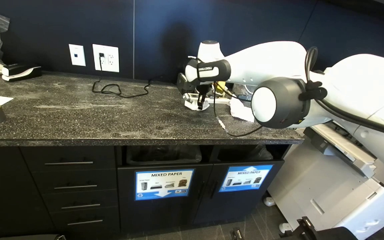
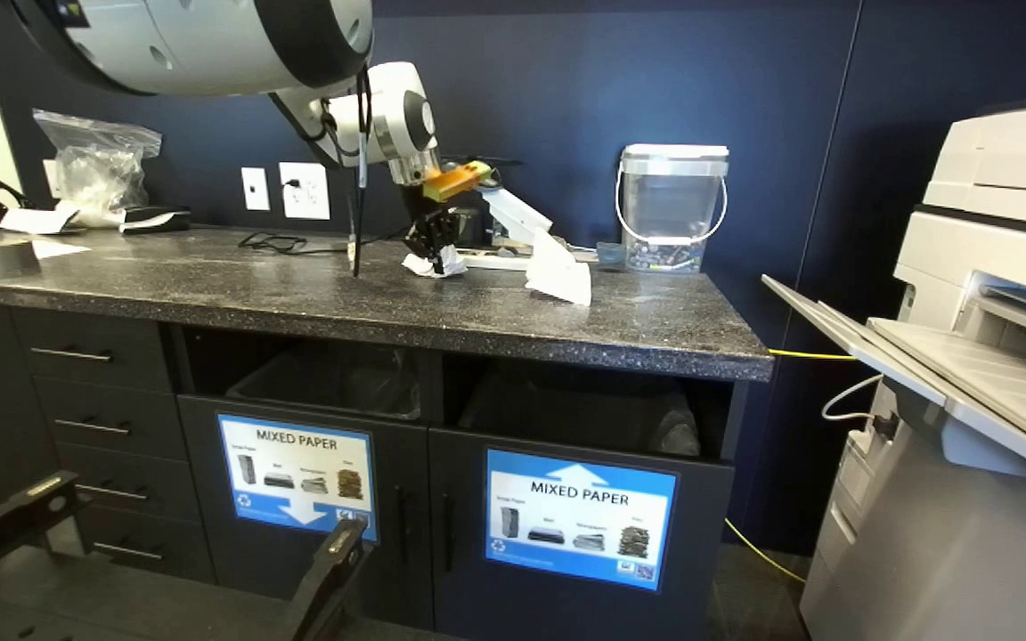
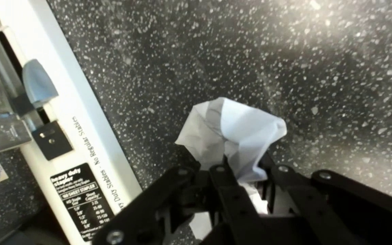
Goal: Pick up the papers from the counter and throw them in the bin
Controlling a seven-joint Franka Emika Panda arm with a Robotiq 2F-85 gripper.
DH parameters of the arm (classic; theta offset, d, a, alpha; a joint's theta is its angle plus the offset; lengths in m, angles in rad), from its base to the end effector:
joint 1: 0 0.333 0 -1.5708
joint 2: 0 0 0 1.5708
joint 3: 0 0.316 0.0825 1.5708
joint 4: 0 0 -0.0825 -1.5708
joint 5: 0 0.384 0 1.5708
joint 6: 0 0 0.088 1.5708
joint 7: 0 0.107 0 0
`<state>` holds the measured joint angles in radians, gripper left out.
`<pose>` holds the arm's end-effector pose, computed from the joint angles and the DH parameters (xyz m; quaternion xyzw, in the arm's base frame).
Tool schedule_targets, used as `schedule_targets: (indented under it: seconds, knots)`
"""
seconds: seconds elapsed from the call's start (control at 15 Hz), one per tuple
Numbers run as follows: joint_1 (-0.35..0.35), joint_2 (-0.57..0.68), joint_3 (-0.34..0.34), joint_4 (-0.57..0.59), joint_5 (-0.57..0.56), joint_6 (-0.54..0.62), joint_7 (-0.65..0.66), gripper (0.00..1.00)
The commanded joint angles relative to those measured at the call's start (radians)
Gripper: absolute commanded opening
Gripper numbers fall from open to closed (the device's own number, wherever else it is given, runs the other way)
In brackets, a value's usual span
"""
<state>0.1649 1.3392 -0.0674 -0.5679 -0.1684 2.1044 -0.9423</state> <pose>0.8172 0.1055 0.1906 0.8249 0.5462 0.0476 0.1378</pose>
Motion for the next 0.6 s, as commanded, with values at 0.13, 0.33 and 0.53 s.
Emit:
schedule_targets:
  seconds: [0.13, 0.33, 0.53]
  knots:
    - [0.008, -0.025, -0.049, -0.039, -0.015, -0.162, 0.094, 0.05]
    - [-0.012, -0.046, -0.037, -0.059, 0.016, -0.246, 0.183, 0.05]
    - [-0.036, -0.068, -0.018, -0.078, 0.050, -0.315, 0.265, 0.05]
